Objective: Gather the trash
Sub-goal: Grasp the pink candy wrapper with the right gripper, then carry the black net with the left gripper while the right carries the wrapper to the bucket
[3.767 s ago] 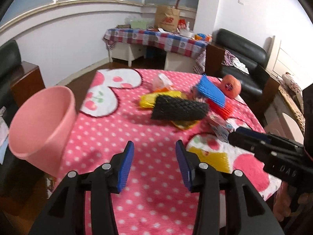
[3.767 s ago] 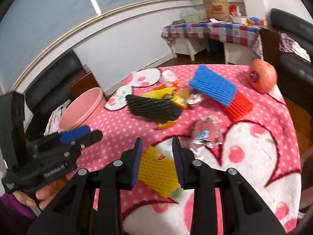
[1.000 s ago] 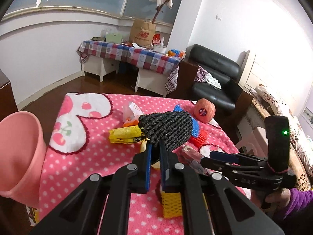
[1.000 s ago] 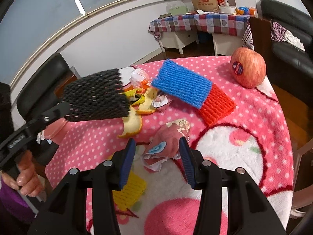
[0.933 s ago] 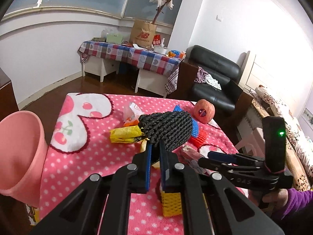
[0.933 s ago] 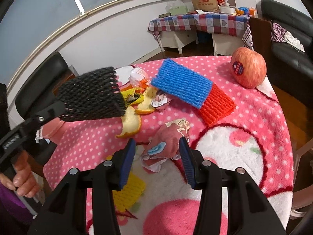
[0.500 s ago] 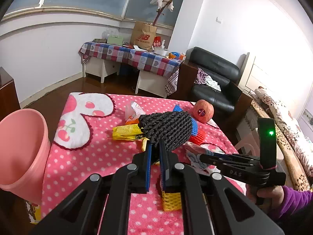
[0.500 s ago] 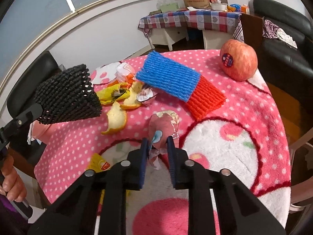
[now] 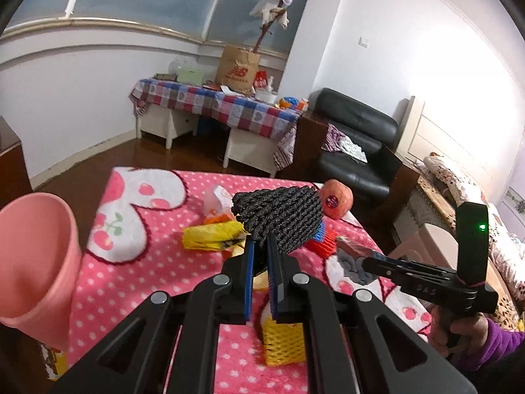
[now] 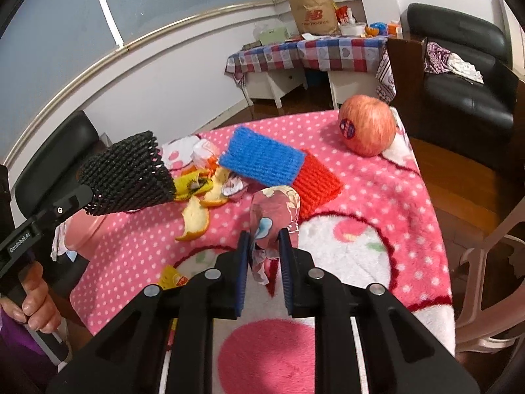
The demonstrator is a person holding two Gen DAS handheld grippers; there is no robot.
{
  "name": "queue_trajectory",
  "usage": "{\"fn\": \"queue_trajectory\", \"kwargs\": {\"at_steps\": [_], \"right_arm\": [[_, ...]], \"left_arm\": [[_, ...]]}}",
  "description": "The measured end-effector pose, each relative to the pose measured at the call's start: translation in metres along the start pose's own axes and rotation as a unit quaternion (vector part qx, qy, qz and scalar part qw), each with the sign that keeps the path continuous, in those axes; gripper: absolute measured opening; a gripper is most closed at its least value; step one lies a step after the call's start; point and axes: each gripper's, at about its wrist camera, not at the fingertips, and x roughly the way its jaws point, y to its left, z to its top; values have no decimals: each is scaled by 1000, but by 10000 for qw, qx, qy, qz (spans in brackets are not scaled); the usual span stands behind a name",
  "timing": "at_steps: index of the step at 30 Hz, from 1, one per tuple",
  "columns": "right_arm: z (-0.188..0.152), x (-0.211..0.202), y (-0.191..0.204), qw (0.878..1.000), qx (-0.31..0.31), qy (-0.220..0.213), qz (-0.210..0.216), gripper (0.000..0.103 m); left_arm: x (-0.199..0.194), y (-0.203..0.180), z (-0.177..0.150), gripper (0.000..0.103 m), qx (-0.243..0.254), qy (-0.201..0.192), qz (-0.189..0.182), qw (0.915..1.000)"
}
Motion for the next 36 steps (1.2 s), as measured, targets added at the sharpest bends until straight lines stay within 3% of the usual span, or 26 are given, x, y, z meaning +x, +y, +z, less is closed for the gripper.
{"fn": "queue_trajectory", "kwargs": {"at_steps": [7, 17, 26, 36], "right_arm": [[8, 0, 20, 9993, -193, -92, 304, 18], [35, 19, 84, 9919, -786, -186, 979, 18], [55, 57, 167, 9724, -1428, 27, 1847, 18], [55, 109, 259, 9441, -1961, 562, 2589, 18]], "left_arm": [[-19, 18, 7, 7, -205, -266, 319, 9989], [-57, 58, 10, 7, -599, -692, 978, 9910], [-93, 118, 0, 7, -1113, -926, 2043, 9681], [-105, 183, -30, 7, -1640, -601, 3024, 9370]]}}
